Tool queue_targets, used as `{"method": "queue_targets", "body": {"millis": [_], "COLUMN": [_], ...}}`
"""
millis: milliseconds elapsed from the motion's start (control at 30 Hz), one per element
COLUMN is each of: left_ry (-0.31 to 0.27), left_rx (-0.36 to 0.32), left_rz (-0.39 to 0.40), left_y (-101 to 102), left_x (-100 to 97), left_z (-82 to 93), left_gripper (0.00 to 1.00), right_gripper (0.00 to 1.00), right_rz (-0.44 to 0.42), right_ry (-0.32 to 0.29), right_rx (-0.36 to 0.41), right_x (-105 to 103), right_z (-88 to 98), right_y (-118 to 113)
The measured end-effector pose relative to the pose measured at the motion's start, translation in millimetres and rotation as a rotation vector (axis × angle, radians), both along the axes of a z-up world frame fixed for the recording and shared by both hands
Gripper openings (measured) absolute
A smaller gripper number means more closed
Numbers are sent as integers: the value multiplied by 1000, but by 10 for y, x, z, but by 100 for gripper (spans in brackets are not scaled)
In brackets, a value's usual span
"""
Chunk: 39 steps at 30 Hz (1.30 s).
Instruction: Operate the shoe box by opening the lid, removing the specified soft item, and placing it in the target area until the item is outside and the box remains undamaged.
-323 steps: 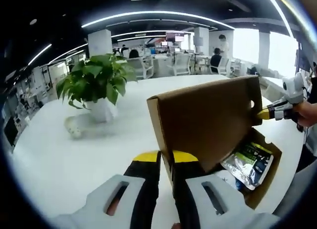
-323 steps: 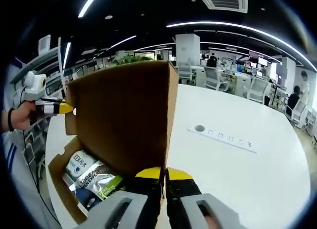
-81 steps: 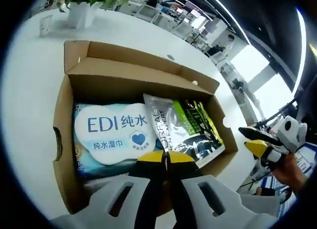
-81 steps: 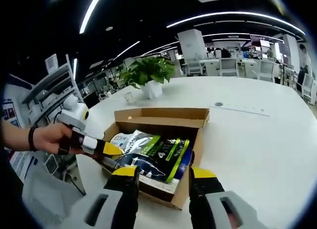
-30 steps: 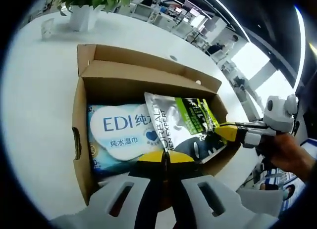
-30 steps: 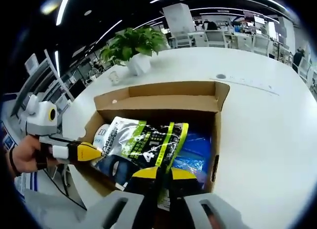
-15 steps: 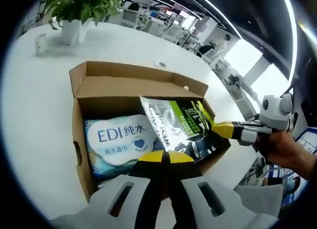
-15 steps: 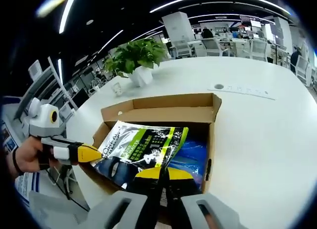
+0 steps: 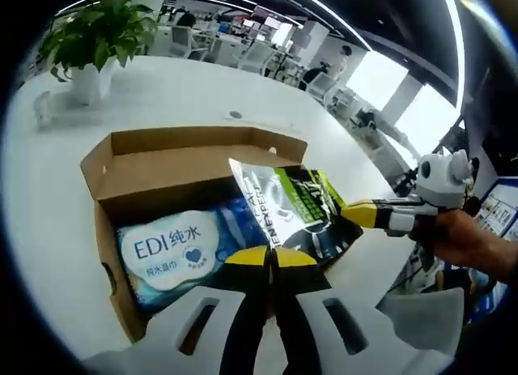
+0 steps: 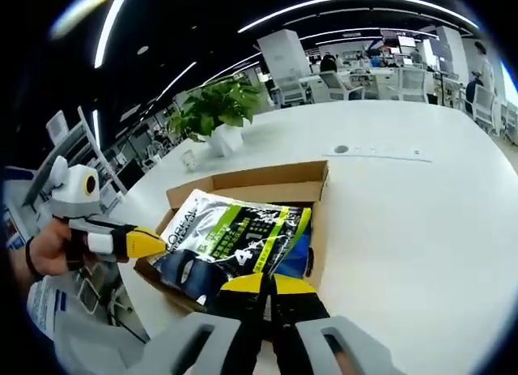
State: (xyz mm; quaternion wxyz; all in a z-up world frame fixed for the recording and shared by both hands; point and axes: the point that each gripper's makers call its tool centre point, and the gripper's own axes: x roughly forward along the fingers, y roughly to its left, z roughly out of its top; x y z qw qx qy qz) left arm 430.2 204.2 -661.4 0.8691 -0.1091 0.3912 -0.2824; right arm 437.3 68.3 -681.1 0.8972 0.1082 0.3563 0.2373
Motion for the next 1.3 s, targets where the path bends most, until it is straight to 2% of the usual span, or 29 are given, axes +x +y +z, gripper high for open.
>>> {"method": "queue_targets", "body": {"millis": [300,867,1300], "left_ry": [-26,-43,-55], "left_rx": [12,46,108], "left_rz": [-87,-256,-363], "left_y": [-409,-1263,-1656], "left_x": [16,39,119], "left_z": [90,62,-23], "left_gripper": [0,0,0], "right_gripper": [0,0,0], "right_rz": [-61,-172,-218], "right_ry": [-11,-5,5], "right_rx": [12,-12,-15], "right_x": [-58,-162,-96], "right_z": [71,76,8], "right_y": [-392,-1245,-1618]}}
